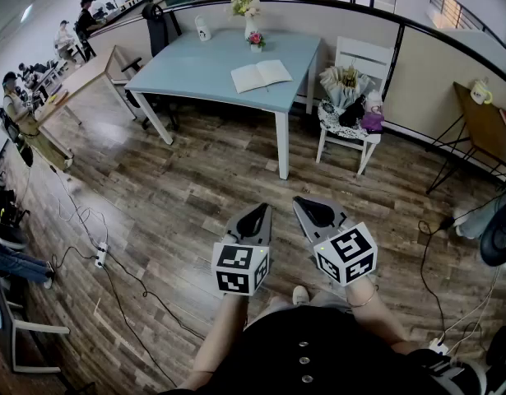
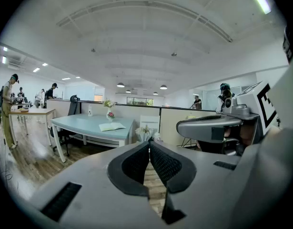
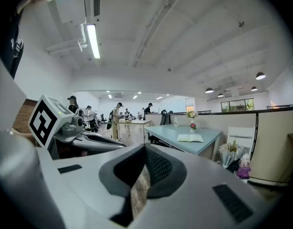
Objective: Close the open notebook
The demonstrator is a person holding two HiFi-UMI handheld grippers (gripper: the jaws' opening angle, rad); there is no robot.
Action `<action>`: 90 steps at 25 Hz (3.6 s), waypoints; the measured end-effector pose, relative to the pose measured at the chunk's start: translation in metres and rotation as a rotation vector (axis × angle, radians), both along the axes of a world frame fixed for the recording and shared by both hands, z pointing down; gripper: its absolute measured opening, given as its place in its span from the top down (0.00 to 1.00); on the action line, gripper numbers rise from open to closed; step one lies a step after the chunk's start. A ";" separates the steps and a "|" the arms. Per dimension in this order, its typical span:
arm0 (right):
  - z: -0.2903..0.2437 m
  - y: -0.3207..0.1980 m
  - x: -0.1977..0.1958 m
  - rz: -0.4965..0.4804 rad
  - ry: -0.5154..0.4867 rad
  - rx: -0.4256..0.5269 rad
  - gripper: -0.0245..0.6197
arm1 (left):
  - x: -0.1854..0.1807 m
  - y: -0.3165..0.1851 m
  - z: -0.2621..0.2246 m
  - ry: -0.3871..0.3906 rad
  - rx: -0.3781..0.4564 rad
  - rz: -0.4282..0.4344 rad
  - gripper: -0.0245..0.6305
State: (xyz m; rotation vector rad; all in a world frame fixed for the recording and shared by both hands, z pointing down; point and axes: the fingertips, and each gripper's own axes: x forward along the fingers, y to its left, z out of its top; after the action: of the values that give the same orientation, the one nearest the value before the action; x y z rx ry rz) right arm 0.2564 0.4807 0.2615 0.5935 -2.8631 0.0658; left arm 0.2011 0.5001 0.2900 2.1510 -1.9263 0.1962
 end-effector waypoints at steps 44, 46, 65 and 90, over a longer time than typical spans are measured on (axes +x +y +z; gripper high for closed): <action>0.043 -0.051 0.031 -0.007 0.012 -0.099 0.64 | 0.031 -0.044 0.032 0.094 -0.052 0.003 0.67; 0.047 -0.058 0.028 -0.002 0.017 -0.106 0.64 | 0.027 -0.050 0.037 0.097 -0.067 0.005 0.67; 0.049 -0.204 -0.084 0.058 0.049 -0.122 0.65 | -0.102 -0.188 0.034 0.121 -0.068 0.050 0.67; 0.056 -0.309 -0.184 0.098 0.072 -0.116 0.68 | -0.214 -0.288 0.040 0.143 -0.075 0.054 0.67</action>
State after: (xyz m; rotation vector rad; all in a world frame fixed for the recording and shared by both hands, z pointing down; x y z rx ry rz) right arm 0.0723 0.1720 0.3174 0.6978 -2.7381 0.2195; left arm -0.0129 0.2119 0.3295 2.1088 -1.7563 0.1196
